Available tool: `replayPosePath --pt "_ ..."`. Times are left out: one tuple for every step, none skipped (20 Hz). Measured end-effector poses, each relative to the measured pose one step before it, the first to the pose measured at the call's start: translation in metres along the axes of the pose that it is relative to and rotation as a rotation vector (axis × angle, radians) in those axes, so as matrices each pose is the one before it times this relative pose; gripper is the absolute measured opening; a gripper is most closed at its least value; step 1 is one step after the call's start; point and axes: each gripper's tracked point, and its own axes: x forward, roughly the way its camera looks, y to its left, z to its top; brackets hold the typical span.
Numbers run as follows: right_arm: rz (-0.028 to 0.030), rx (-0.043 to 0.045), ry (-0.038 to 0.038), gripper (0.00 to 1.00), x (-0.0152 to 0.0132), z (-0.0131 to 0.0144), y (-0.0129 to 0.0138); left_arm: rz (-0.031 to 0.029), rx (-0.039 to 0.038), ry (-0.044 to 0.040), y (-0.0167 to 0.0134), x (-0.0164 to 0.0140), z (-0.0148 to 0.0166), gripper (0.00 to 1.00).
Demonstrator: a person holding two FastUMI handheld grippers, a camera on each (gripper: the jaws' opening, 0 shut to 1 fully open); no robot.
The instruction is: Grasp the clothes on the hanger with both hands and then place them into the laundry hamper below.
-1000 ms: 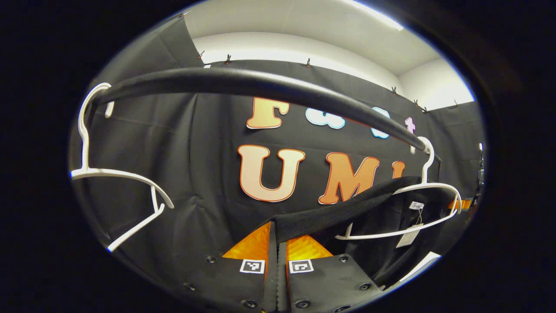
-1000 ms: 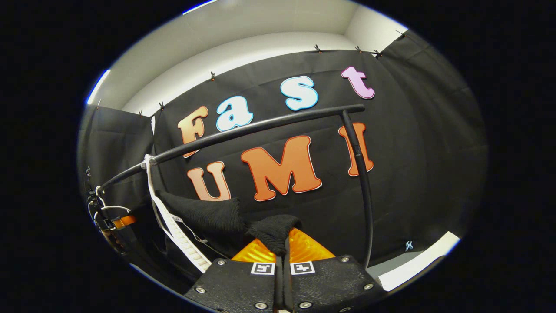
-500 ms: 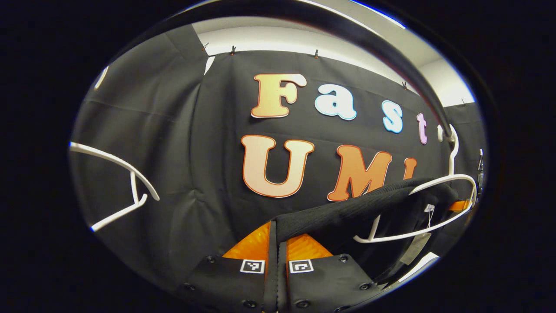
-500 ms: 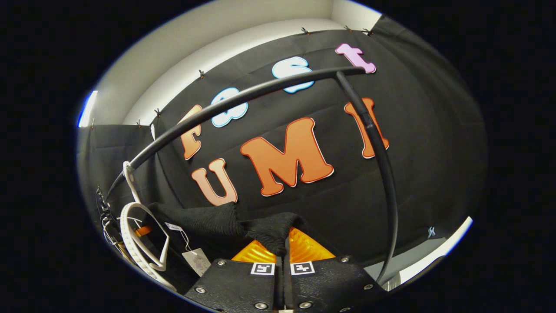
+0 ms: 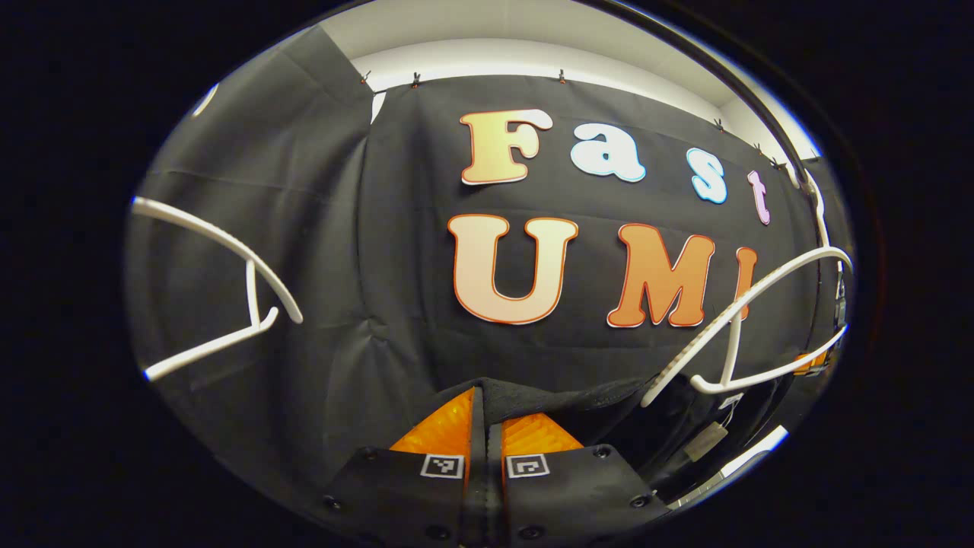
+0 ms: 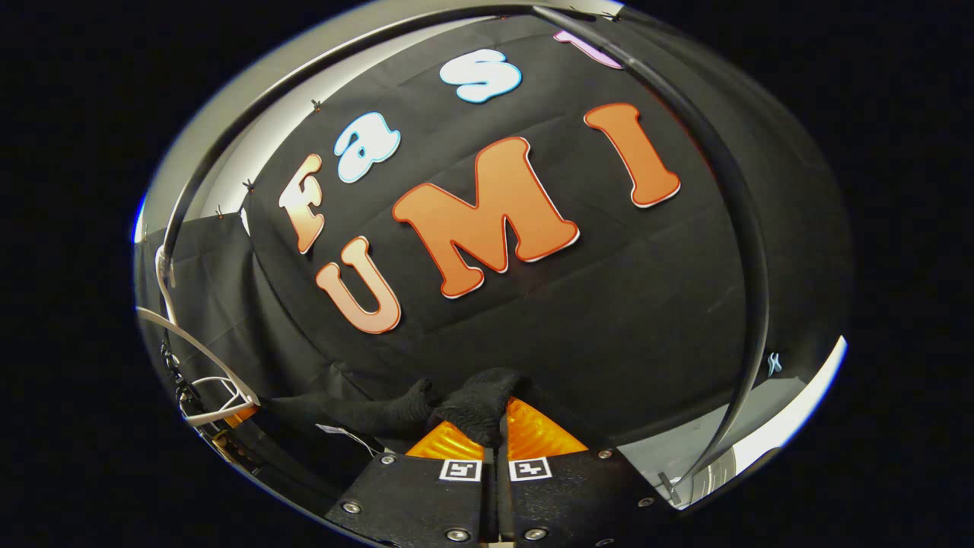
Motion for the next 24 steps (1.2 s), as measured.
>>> replayPosePath --pt "-0.00387 -0.00181 0.00976 0.0 0.00249 -0.00833 -0.0005 0.00055 0.00595 0.00432 0.00536 -0.00121 -0.00289 0.06" --pt "-0.00106 -0.0049 0.01303 0.0 0.0009 -0.00806 0.00096 -0.00749 0.00034 0.00586 0.00099 -0.00273 -0.00155 0.06" --pt "-0.00154 -0.00379 0.01196 0.0 -0.0001 -0.00842 0.00134 -0.00552 -0.00127 0.00987 -0.002 -0.00282 -0.00414 0.06" --pt "-0.00432 -0.00319 0.00929 0.0 -0.00139 -0.00864 0.00171 -0.00214 -0.00241 0.01033 -0.00133 -0.00408 -0.0032 0.06" --pt "-0.00504 -0.00323 0.00814 0.0 -0.00004 -0.00736 -0.00005 -0.00219 -0.003 0.00763 -0.00075 -0.005 -0.00693 0.06" --pt "-0.00516 0.00086 0.00801 0.0 -0.00238 -0.00627 -0.00049 -0.00105 -0.00271 0.00716 -0.00174 -0.00342 -0.00618 0.06" --pt "-0.00405 0.00315 0.00774 0.0 -0.00102 -0.00676 0.00032 -0.00187 -0.0029 0.01053 -0.00237 -0.00309 -0.0074 0.06" --pt "-0.00509 0.00385 0.00745 0.0 -0.00326 -0.0077 0.00032 -0.0008 -0.00364 0.01258 -0.00019 -0.00028 -0.00687 0.06" --pt "-0.00553 0.00251 0.01039 0.0 -0.00323 -0.00871 -0.00118 -0.00323 -0.00422 0.01271 0.00121 -0.00284 -0.00518 0.07" --pt "-0.00827 0.00374 0.01269 0.0 -0.00104 -0.00963 -0.00262 -0.00286 -0.00177 0.01395 0.00101 -0.00344 -0.00459 0.07" --pt "-0.00829 0.00548 0.01438 0.0 -0.00266 -0.01081 -0.00314 -0.00831 0.00169 0.01242 -0.00021 -0.0035 -0.00614 0.06" --pt "-0.00938 0.0056 0.01677 0.0 -0.00356 -0.01114 -0.00151 -0.0106 0.00453 0.0127 -0.00189 -0.00321 -0.00987 0.06" --pt "-0.01012 0.00389 0.01258 0.0 -0.00183 -0.0099 -0.00238 -0.00826 0.00736 0.01763 -0.00244 -0.00003 -0.00895 0.07" --pt "-0.00901 0.0034 0.01373 0.0 -0.00136 -0.01057 -0.00194 -0.00762 0.00477 0.01722 -0.00371 -0.00016 -0.00821 0.07" --pt "-0.0075 0.00284 0.0115 0.0 -0.0021 -0.0095 -0.00107 -0.01073 -0.00081 0.01726 -0.00387 0.00116 -0.00709 0.06" --pt "-0.00754 0.00168 0.01018 0.0 -0.0017 -0.00942 -0.00089 -0.01109 -0.00493 0.01627 -0.00495 0.00122 -0.00688 0.06" --pt "-0.00903 0.00434 0.00955 0.0 -0.00124 -0.00788 -0.0025 -0.00987 -0.00316 0.01745 -0.00434 0.00058 -0.00506 0.06" --pt "-0.00663 0.00755 0.00813 0.0 -0.00184 -0.00798 0.00052 -0.00956 0.00136 0.0151 -0.00515 0.00039 -0.00483 0.06" --pt "-0.00468 0.00924 0.00746 0.07 -0.00283 -0.00887 -0.00041 -0.00907 0.0023 0.01598 -0.00489 -0.00029 -0.00705 0.06" --pt "-0.00586 0.00936 0.00565 0.0 -0.00082 -0.00731 0.00005 -0.01143 0.00186 0.01661 -0.0056 0.00104 -0.00978 0.06" --pt "-0.00564 0.00701 0.00587 0.0 -0.00066 -0.00815 -0.00041 -0.01114 0.00143 0.01896 -0.00423 0.00165 -0.00894 0.07" --pt "-0.0068 0.00804 0.00552 0.0 -0.00227 -0.008 -0.00093 -0.0101 0.00053 0.02098 -0.00394 0.00177 -0.00891 0.07" --pt "-0.00226 0.01024 0.00484 0.0 -0.00034 -0.00717 -0.00006 -0.00963 0.00028 0.0213 -0.00433 0.00113 -0.00875 0.07" --pt "-0.00296 0.01147 0.00468 0.0 -0.00082 -0.00643 -0.0003 -0.00776 0.00452 0.02111 -0.0033 0.00246 -0.00735 0.07"
